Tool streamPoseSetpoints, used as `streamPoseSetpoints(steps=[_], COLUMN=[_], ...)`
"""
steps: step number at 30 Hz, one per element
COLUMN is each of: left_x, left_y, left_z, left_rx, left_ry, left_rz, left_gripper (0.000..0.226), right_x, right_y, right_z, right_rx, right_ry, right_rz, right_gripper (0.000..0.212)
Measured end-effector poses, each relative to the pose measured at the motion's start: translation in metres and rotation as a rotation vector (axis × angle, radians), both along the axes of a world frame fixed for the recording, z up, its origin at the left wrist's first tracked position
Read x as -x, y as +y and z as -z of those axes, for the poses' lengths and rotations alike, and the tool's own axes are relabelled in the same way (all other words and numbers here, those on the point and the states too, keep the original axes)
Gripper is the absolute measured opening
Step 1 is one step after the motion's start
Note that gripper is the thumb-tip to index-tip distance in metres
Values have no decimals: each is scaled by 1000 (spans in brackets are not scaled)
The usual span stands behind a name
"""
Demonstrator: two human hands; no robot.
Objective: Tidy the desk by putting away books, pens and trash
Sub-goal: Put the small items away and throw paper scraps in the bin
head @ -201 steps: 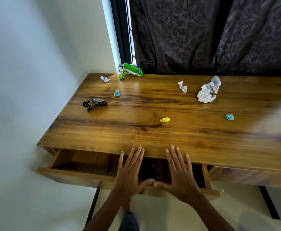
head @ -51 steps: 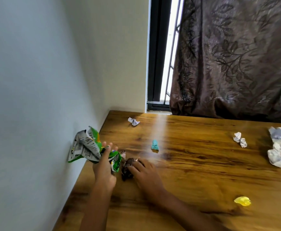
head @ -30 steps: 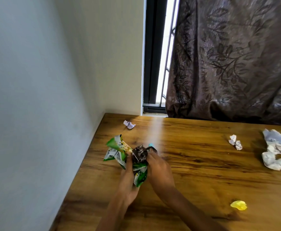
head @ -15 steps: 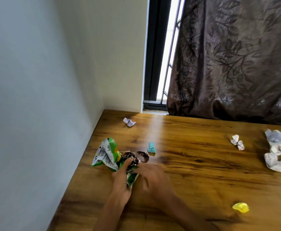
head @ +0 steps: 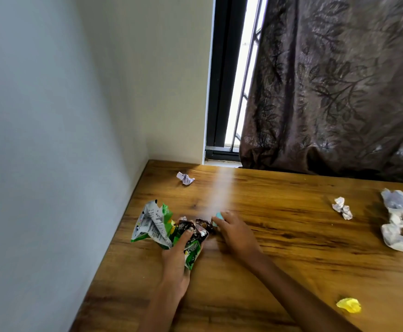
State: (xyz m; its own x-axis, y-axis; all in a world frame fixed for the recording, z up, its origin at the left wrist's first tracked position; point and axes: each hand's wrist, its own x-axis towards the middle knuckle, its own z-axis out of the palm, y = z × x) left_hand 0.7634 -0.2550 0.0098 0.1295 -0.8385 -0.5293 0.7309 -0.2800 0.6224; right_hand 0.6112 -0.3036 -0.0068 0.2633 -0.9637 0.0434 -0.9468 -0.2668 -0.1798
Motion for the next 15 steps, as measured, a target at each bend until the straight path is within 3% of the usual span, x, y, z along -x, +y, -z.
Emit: streamPoseSetpoints(steps=[5,10,15], left_x=[0,1,27], left_y=[3,10,28], left_z=[-1,-3,-6], left_rx=[2,14,90], left_ry=[-21,-16,-2], left_rz=[33,137,364], left_gripper=[55,53,52], right_x=[13,21,10], right_y=[23,47,72], right_z=[4,-19,-50], right_rx=[142,219,308], right_ry=[-122,-543,-688], right_rz=[31,289,231], right_gripper=[27,21,18])
